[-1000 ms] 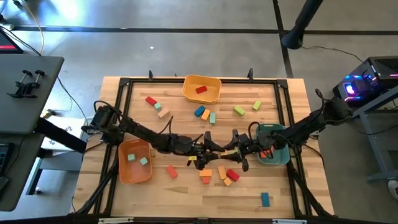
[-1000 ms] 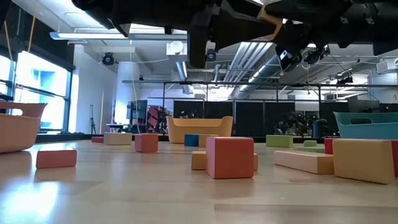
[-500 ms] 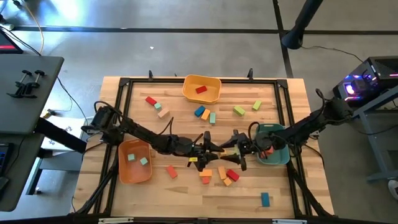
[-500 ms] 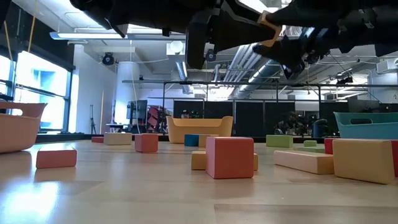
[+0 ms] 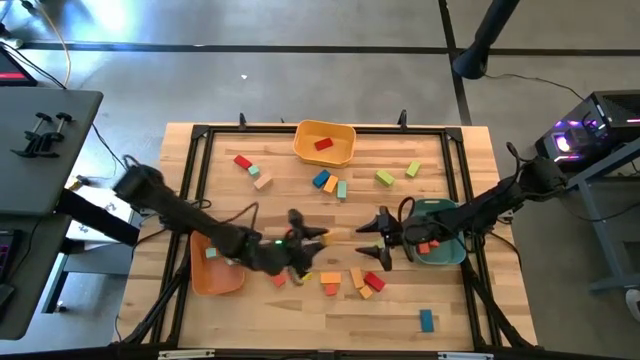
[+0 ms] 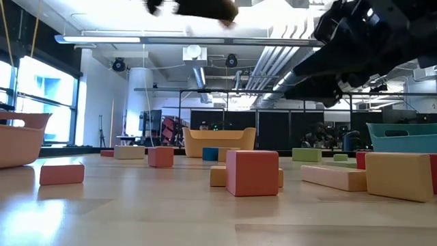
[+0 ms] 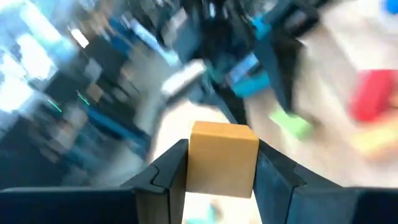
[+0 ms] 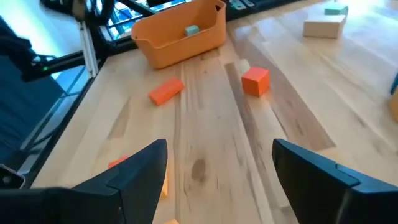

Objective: Sort blocks by size
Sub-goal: Put the yellow square block into the orange bin

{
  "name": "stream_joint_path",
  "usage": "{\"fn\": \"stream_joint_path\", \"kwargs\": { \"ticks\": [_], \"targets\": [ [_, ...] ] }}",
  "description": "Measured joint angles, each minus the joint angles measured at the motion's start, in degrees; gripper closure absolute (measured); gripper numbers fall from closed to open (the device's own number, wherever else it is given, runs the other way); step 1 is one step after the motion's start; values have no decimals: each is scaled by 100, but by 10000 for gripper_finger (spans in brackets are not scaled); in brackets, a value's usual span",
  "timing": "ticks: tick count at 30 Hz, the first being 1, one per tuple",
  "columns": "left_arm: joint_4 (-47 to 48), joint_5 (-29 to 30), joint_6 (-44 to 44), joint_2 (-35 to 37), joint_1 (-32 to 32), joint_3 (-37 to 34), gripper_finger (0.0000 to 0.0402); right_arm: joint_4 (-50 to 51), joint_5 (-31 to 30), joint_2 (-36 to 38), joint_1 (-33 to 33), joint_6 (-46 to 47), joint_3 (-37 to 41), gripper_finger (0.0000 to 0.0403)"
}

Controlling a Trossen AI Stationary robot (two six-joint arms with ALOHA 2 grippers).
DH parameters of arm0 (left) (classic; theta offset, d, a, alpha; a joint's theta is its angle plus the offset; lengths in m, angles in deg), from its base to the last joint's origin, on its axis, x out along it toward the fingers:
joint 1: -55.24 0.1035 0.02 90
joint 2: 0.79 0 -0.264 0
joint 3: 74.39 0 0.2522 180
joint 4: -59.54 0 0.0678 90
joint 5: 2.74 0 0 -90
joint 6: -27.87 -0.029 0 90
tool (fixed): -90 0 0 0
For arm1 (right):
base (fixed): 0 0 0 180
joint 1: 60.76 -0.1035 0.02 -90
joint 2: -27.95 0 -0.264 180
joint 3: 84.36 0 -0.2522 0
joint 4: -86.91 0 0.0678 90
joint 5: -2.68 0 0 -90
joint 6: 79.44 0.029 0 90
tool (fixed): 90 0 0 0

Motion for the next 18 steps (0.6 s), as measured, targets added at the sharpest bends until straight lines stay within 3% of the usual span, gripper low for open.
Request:
{"fn": "stream_joint_path", "kwargs": {
  "ticks": [5,8,11,14,18],
  "targets": [
    [3357,-369,3648,1131,-284,0,275,-91,0,2,0,-208,-2,117],
    [5454,-1084,6241,1614,-470,-2,275,-94,3,2,0,-251,-2,117],
    [6939,-1900,8533,1862,-673,-153,275,-102,20,2,-2,-346,-2,117],
    [7753,-2247,9750,1905,-909,-442,275,-108,21,2,-2,-373,-2,117],
    [7794,-2360,10510,1899,-1080,-1014,275,-103,25,2,-4,-368,-2,117]
  ]
}}
